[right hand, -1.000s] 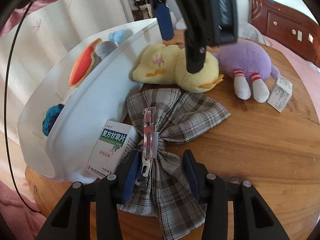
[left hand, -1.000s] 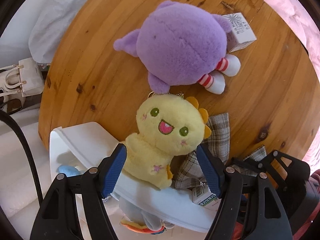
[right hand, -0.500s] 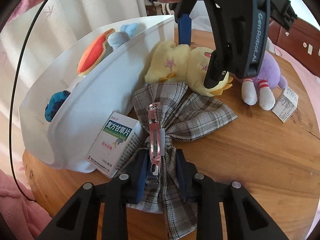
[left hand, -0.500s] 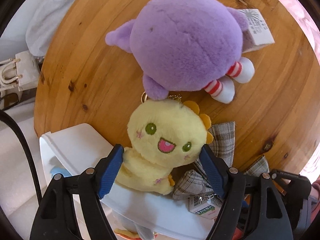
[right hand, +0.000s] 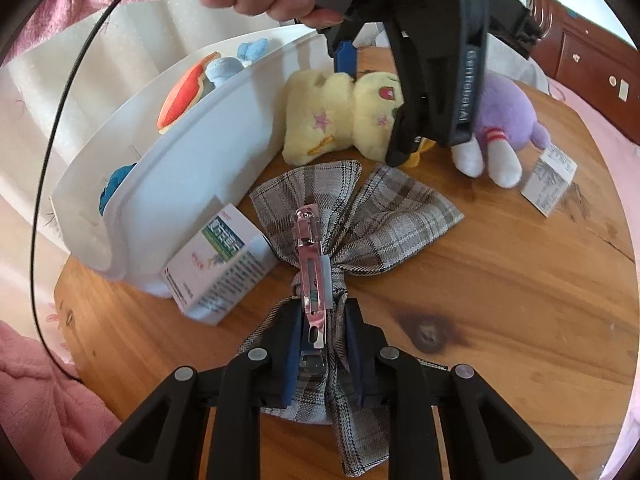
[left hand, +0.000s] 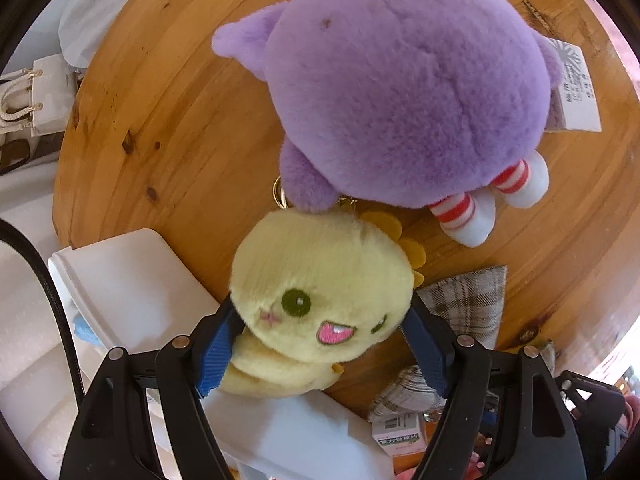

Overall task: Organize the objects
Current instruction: 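Grasp the yellow chick plush with the left tool while the right tool grasps the plaid bow, then lift the chick plush and plaid bow together over the white tray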

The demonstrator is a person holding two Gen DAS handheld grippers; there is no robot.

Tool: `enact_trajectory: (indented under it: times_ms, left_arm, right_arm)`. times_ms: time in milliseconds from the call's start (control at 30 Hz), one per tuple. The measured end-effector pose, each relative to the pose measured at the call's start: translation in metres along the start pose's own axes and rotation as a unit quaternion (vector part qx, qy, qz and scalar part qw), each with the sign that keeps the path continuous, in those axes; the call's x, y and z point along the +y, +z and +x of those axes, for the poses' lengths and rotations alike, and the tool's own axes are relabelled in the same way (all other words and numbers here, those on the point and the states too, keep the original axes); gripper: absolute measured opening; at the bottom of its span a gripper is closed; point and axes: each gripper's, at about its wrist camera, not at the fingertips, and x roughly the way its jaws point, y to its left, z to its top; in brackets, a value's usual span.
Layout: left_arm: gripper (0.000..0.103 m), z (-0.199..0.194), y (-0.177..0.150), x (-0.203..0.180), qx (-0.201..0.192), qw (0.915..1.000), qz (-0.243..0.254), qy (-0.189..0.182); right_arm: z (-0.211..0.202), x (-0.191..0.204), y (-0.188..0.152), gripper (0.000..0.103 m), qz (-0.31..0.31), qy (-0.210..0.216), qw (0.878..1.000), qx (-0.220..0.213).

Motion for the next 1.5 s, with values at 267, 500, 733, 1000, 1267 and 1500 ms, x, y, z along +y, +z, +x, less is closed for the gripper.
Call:
enact_trajectory:
  times_ms: [267,500,733,1000,1267,1500]
  left_arm:
    - [0.071,-0.005,-0.001,-0.015,-0.004,0.9998,-0.016,0.008]
    - [0.07,-0.013,-0.009,-0.03,0.0,0.9998,-0.019,-0.007]
    - [0.07,-0.043,-0.022,-0.045,-0.001,0.9962,-0.078,-0.039]
    - [0.07,-0.101,-0.041,-0.03,-0.049,0.9933,-0.096,-0.04]
    - [0.07,-0.143,-0.079,-0.007,-0.099,0.9882,-0.11,-0.041]
    - [0.07,-0.147,-0.103,0.04,-0.128,0.9821,-0.132,-0.042]
  right_arm:
    - [-0.009,-0.008,-0.003,0.02,0.005,0.014,1.0,0.008]
    - [-0.02,-0.006,-0.003,0.02,-0.017,0.03,0.999,0.012]
    - [-0.034,0.0,0.005,0.02,-0.027,0.041,0.999,0.002]
    - [-0.05,0.021,0.026,0.02,-0.037,0.044,0.998,-0.012]
    - [-0.089,0.005,0.016,0.02,-0.043,0.037,0.998,-0.035]
    - [-0.106,0.022,0.03,0.02,-0.045,0.025,0.997,-0.062]
